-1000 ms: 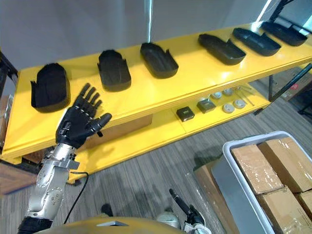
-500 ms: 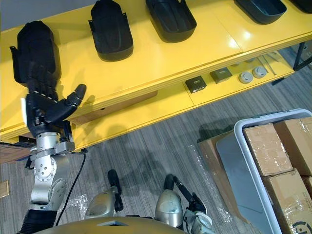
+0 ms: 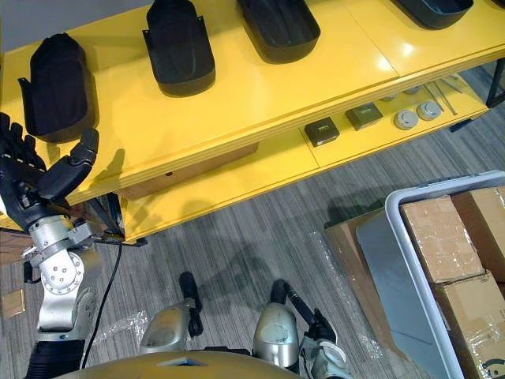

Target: Walk over and take three plastic housings, then place them on the shelf

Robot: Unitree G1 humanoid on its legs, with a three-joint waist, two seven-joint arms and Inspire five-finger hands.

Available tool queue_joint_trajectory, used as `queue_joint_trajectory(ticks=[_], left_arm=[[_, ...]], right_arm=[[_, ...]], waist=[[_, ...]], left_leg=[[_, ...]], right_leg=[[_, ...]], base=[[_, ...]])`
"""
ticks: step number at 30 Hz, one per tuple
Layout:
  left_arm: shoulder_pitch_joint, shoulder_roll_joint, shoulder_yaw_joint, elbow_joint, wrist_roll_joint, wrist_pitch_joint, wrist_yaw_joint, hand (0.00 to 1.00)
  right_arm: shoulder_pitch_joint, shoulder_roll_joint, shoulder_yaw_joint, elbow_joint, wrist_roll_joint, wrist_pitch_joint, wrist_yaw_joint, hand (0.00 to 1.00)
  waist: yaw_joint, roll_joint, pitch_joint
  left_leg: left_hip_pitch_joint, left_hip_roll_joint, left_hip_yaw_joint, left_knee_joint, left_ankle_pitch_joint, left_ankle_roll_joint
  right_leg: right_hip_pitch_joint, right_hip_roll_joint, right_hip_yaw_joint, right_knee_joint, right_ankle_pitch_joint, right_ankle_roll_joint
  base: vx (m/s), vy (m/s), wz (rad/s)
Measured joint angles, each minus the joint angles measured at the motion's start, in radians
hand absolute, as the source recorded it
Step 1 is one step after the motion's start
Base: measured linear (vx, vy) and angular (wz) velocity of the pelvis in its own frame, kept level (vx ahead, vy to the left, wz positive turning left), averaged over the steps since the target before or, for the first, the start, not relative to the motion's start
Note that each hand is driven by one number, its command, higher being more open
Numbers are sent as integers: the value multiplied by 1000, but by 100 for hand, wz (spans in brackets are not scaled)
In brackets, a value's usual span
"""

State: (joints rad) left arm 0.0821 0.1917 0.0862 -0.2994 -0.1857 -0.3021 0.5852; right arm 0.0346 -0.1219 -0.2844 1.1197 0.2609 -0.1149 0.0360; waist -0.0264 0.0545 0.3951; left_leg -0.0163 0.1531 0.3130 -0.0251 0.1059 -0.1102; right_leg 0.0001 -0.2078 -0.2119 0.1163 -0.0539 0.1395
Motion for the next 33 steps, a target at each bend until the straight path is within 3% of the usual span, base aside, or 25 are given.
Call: queue_joint_trajectory(ticks=[8,20,33], left_arm=[[3,0,8,26,-1,33,-14,100],[-22,0,7,118,-8,86,-29,100],[-95,4,16,161,-45,82,-22,100]], right_arm=[[-1,-9,-4,-23,0,3,2,100],[-10,-10,-3,-40,-1,15,3,100],[-11,-14,1,-46,-1,18,3,100]], waist=[[-3,19,15],[-3,16,39],[-1,16,40]], left_leg=[[-9,1,13,5,-2,1],[-18,6,21,23,-12,-1],[-30,11,38,40,-19,-3]], right_leg=[[-21,-1,14,11,-2,-1],[-37,0,26,28,-8,-1],[-70,0,50,57,-15,-2]], base=[[-3,6,-4],[4,2,-1],[-4,3,-3]])
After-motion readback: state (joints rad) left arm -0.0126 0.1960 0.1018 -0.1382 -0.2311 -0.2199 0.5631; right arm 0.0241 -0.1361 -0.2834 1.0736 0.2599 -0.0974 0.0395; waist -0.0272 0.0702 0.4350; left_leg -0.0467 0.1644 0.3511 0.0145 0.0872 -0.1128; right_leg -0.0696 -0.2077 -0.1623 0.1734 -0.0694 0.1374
